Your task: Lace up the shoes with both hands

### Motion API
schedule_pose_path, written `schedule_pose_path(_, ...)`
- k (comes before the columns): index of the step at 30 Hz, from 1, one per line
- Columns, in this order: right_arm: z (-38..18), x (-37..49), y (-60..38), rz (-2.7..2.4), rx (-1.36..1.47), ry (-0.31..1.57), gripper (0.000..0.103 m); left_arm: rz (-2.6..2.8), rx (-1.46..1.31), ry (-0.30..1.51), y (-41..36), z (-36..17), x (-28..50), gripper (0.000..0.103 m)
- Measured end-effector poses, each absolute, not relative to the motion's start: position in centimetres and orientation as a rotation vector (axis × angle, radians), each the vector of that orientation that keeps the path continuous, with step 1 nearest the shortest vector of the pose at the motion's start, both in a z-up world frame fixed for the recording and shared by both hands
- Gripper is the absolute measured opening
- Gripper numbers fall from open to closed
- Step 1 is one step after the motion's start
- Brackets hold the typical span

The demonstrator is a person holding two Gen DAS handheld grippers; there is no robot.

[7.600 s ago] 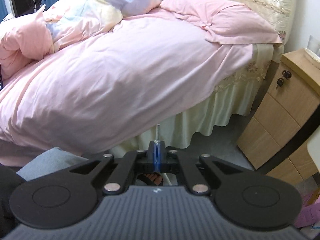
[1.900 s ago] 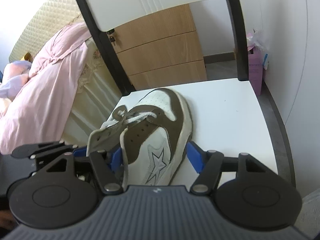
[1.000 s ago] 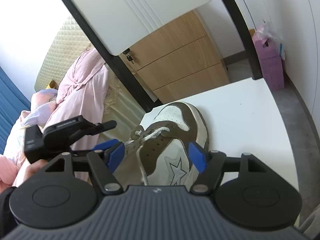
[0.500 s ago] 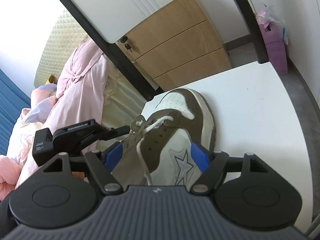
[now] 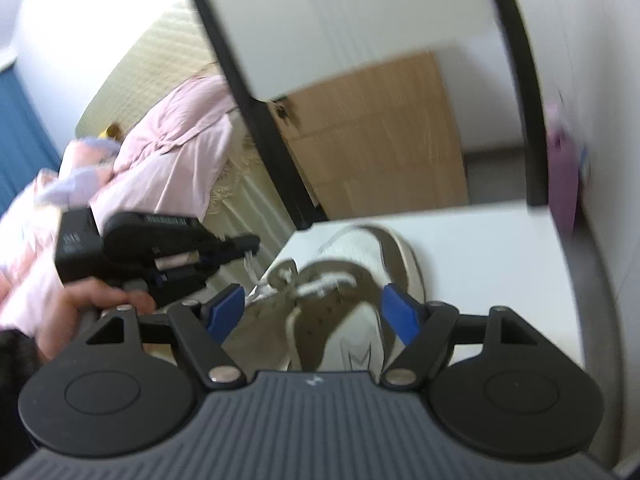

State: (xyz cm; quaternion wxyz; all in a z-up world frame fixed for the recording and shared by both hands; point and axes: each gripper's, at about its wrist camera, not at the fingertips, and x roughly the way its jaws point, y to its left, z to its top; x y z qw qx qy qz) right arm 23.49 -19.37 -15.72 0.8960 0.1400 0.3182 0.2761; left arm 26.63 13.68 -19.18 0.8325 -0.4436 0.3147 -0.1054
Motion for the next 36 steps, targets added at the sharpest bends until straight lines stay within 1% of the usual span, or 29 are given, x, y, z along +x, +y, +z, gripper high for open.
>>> schedule_pose_path(4,-13.7,23.5,-17.4,0.609,0.121,0.543,0.077,-0.296,-0.957,0.625,13.7,-18.7,26.3,0.003)
schedule_pose_path(7,-13.0,24.6,-15.7,0.658,0.054,0.509,0.077,-0.34,-0.981,0.61,13.9,-18.6,26.2,0.003)
schedule_pose_path(10,-13.1,26.1,-13.6,0.707,0.004,0.532,0.07,-0.376,-0.991,0.595,14.0,-18.4,25.9,0.003)
schedule_pose_path(12,-13.6,27.5,-12.2,0.722,-0.028,0.574,0.055,-0.398,-0.999,0.594,14.1,-18.4,25.7,0.003)
schedule_pose_path(14,-14.2,28.8,-10.9,0.735,-0.055,0.608,0.045,-0.407,-0.996,0.595,14.2,-18.2,25.6,0.003)
schedule_pose_path(17,-14.6,29.7,-9.9,0.764,-0.067,0.615,0.034,-0.42,-1.006,0.598,14.4,-18.3,25.5,0.003)
schedule_pose_path(19,-14.6,29.8,-9.3,0.79,-0.077,0.61,0.021,-0.423,-1.021,0.597,14.7,-18.3,25.4,0.003)
schedule_pose_path(20,-14.5,29.8,-9.2,0.807,-0.083,0.609,0.006,-0.423,-1.029,0.595,14.8,-18.3,25.5,0.003)
schedule_pose_path(21,-14.4,29.6,-8.9,0.824,-0.094,0.604,0.003,-0.42,-1.036,0.595,14.9,-18.4,25.5,0.003)
schedule_pose_path(28,-13.1,26.9,-9.0,0.913,-0.173,0.607,0.003,-0.354,-1.062,0.581,16.0,-18.8,25.8,0.003)
schedule_pose_path(34,-13.4,25.7,-9.9,0.838,-0.277,0.61,0.003,-0.327,-1.043,0.525,16.6,-17.8,25.5,0.003)
schedule_pose_path(36,-13.5,25.9,-10.6,0.809,-0.24,0.612,0.007,-0.345,-1.018,0.512,16.4,-17.3,25.3,0.003)
